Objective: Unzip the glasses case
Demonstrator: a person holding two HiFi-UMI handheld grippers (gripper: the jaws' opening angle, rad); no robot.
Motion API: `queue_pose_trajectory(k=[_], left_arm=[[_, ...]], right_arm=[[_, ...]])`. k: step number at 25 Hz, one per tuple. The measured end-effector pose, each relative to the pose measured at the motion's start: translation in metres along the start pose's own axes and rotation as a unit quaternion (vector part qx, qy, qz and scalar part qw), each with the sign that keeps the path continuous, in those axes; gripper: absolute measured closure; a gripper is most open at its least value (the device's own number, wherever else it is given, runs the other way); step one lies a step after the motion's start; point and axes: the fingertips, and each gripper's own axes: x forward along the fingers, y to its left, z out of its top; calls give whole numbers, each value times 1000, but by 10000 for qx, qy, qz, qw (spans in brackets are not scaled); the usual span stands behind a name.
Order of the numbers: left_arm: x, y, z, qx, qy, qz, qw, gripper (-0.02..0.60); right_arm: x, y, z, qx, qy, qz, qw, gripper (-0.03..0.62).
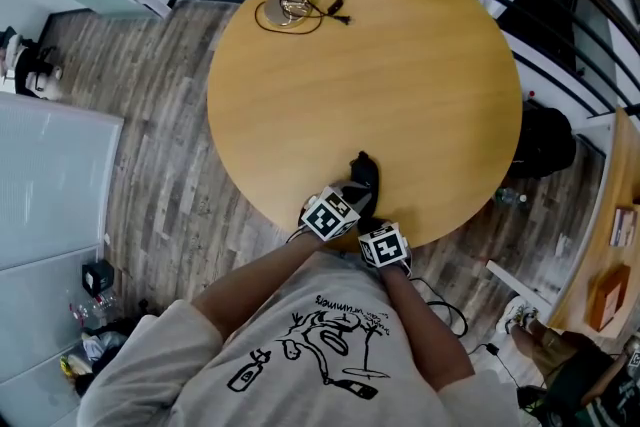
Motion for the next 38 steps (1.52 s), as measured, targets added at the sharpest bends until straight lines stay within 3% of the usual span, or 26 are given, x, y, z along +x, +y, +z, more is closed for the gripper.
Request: queue_pose_trajectory(k=[16,38], left_arm=[[2,0,-1,281,81,-112,9995,575],[4,2,-3,222,54,-206,9995,575]], right_arm=[[-6,-12,-1,-243,33,-368,9990,569],[-15,-52,14,-950,281,-876,9912,571]])
